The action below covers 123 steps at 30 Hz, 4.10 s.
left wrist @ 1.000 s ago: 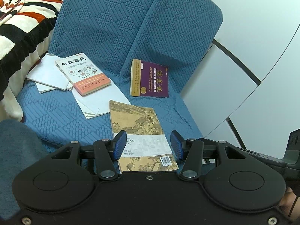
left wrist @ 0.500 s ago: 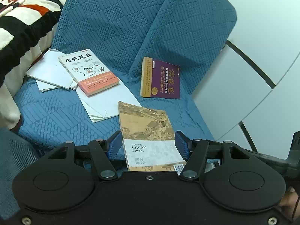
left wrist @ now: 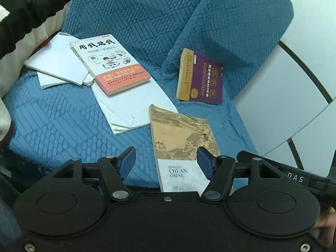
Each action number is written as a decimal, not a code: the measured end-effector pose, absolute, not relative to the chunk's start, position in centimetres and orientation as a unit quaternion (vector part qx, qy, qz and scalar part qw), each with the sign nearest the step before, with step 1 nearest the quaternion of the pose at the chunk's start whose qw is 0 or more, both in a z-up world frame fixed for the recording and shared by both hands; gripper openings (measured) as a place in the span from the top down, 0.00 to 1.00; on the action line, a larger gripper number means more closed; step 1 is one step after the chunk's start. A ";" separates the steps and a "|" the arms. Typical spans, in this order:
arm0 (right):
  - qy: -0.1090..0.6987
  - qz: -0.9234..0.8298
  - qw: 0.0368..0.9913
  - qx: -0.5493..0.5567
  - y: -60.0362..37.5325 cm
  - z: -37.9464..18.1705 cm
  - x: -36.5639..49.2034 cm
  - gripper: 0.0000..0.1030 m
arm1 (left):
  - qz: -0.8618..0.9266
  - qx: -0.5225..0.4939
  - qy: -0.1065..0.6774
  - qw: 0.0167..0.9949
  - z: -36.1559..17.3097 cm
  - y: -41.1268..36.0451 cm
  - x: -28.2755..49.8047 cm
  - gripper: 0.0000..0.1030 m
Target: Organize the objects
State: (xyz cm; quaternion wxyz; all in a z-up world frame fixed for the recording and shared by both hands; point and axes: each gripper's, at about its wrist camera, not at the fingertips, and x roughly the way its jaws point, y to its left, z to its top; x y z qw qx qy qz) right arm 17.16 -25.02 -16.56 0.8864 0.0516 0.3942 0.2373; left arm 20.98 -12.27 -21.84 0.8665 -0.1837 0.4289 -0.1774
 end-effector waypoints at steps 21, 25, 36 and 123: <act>0.422 0.281 0.859 0.069 -20.9 -19.8 25.9 0.37 | -0.154 -0.252 0.490 0.820 -28.1 -11.8 30.4 0.46; 0.422 0.281 0.860 0.065 -19.9 -20.3 27.5 0.37 | -0.146 -0.270 0.502 0.809 -29.4 -11.3 31.9 0.56; 0.466 0.285 0.832 0.095 -18.4 -23.1 33.7 0.48 | -0.106 -0.317 0.520 0.786 -31.7 -10.0 33.6 0.72; 0.527 0.216 0.711 0.412 -11.7 -20.8 28.1 0.96 | -0.040 -0.668 0.432 0.605 -38.2 -1.4 33.8 0.63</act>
